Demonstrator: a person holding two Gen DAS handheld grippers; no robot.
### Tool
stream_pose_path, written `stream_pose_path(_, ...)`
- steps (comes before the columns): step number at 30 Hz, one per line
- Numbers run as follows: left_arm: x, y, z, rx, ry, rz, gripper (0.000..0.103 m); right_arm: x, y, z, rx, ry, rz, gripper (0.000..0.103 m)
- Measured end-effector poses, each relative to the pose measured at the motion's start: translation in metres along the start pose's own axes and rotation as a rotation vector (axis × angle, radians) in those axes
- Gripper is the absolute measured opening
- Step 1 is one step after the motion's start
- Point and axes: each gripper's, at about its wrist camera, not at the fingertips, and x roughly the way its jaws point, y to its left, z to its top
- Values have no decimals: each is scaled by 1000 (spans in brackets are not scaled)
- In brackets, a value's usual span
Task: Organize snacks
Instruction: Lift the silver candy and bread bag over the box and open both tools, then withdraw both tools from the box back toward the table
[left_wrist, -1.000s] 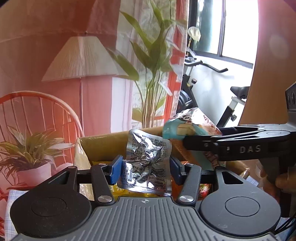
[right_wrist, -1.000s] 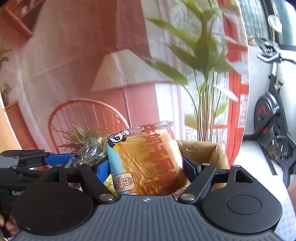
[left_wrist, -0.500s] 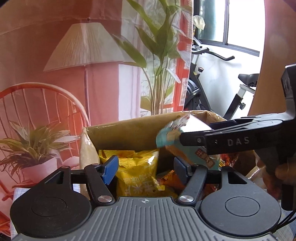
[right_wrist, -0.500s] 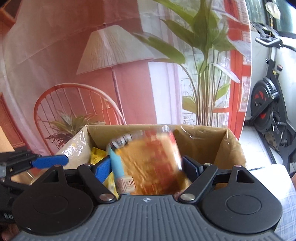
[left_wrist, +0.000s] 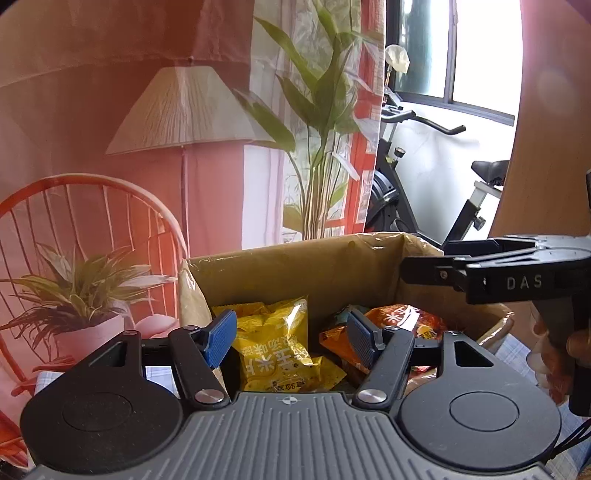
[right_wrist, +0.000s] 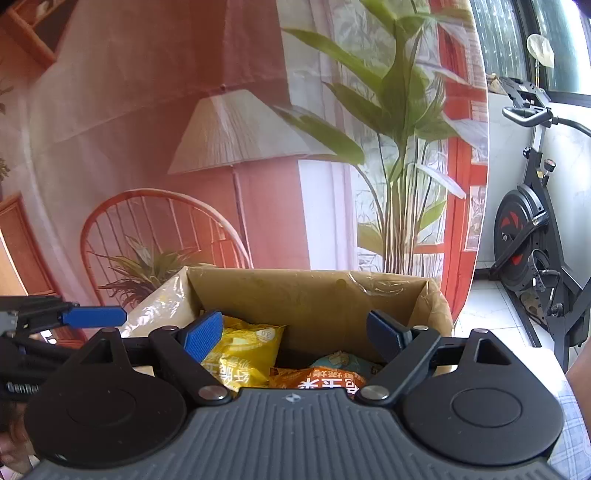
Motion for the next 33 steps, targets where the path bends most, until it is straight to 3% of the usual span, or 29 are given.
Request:
stream_pose_path(10, -51, 3, -21, -3, -4, -35, 70, -55, 7, -32, 8, -57, 28, 87)
stream_pose_path(20, -79, 10, -65, 15, 69, -43, 71, -102, 6, -80, 16, -82, 10, 87)
stream_pose_path(23, -84, 15, -81, -7, 70, -61, 73, -106, 4, -97, 26, -61, 7, 87)
stream_pose_path(25, -85, 17, -92, -27, 65, -74, 80, -106, 5, -110, 21, -41, -1, 87)
stream_pose_path(33, -66, 20, -134, -114, 119, -61, 80, -95, 7, -163, 19, 45, -37, 86)
